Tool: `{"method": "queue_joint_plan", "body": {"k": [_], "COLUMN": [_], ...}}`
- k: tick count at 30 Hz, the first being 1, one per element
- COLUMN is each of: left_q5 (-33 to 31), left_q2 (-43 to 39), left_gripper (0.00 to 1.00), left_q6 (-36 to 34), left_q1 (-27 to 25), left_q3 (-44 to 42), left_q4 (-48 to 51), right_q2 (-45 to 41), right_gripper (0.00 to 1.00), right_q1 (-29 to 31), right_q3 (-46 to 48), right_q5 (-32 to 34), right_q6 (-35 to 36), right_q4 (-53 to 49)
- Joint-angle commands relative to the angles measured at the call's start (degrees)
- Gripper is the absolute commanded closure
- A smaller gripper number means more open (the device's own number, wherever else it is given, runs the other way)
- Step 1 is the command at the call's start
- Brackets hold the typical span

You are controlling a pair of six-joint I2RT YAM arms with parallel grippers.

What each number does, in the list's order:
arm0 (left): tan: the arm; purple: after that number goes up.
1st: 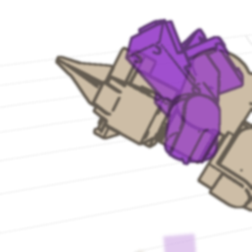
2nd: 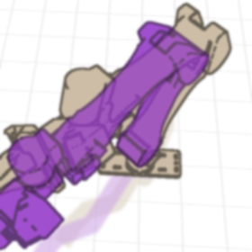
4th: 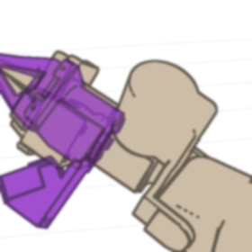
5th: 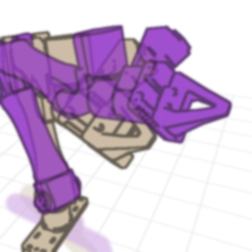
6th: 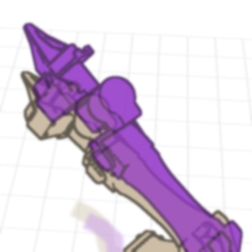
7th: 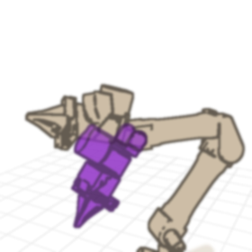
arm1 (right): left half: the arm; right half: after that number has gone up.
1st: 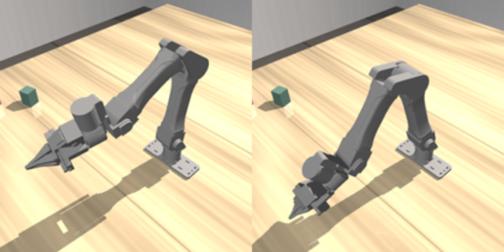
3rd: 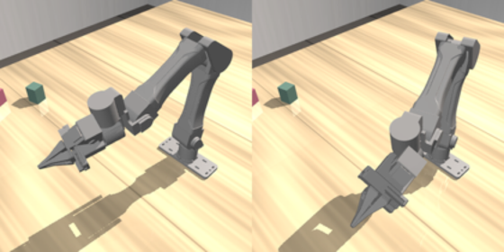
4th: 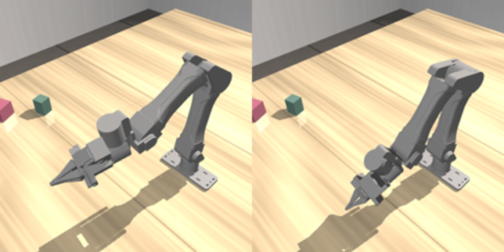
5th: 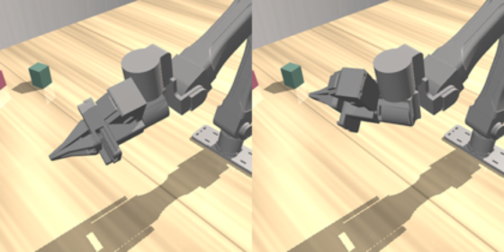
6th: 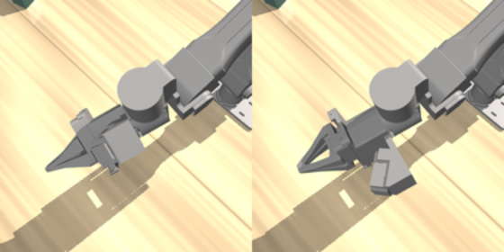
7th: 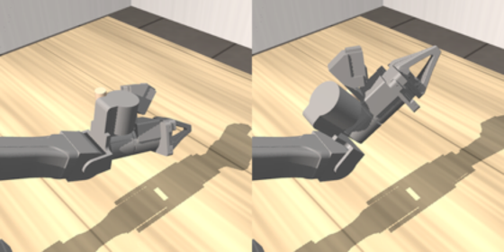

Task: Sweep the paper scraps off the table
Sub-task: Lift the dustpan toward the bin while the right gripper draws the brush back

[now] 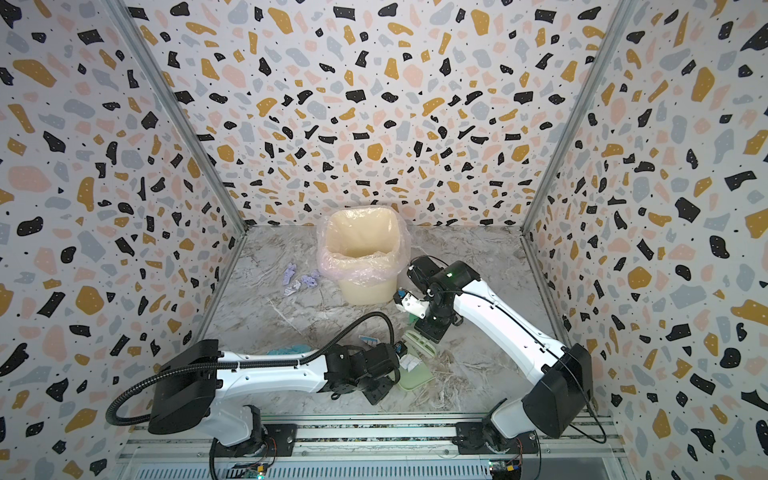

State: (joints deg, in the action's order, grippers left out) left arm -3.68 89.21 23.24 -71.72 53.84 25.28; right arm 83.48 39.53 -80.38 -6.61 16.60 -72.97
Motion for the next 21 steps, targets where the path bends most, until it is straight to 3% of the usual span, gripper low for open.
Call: {"method": "queue_joint_plan", "body": {"k": [1,9,12,15,21], "left_q5": [0.01,-0.18,-0.27,-0.79,-2.23], "left_q2": [0.47,0.57,0.46,-0.05,-1.72], "left_gripper": [1.00,1.00,1.00,1.00,1.00], "left_q6": [0.56,1.17,1.28,1.28,0.92], "left_q1": [-0.17,-0.17,-0.17,-0.17,-0.17], "left_q3": [-0.49,-0.67,-0.74,-0.92,-1.46], "left_q4": [-1.12,-1.65,-1.65,-1.69,-1.74], "right_q2": [0.27,1.86,2.19,2.04,-0.62], "right_gripper": [1.00,1.00,1.00,1.00,1.00], "right_q1": [0.85,0.80,0.14,-1.24,-5.51], "right_q3": [-3.16,-5.79,-6.26,-6.04,-9.06], "right_q5": [-4.45,-11.76,-8.61,-0.86,-0.61], "right_q6": [0.91,4.11,3.22,1.69,1.72], "right_q4": [-0.31,-1.84,-2.26,-2.62,-0.55]}}
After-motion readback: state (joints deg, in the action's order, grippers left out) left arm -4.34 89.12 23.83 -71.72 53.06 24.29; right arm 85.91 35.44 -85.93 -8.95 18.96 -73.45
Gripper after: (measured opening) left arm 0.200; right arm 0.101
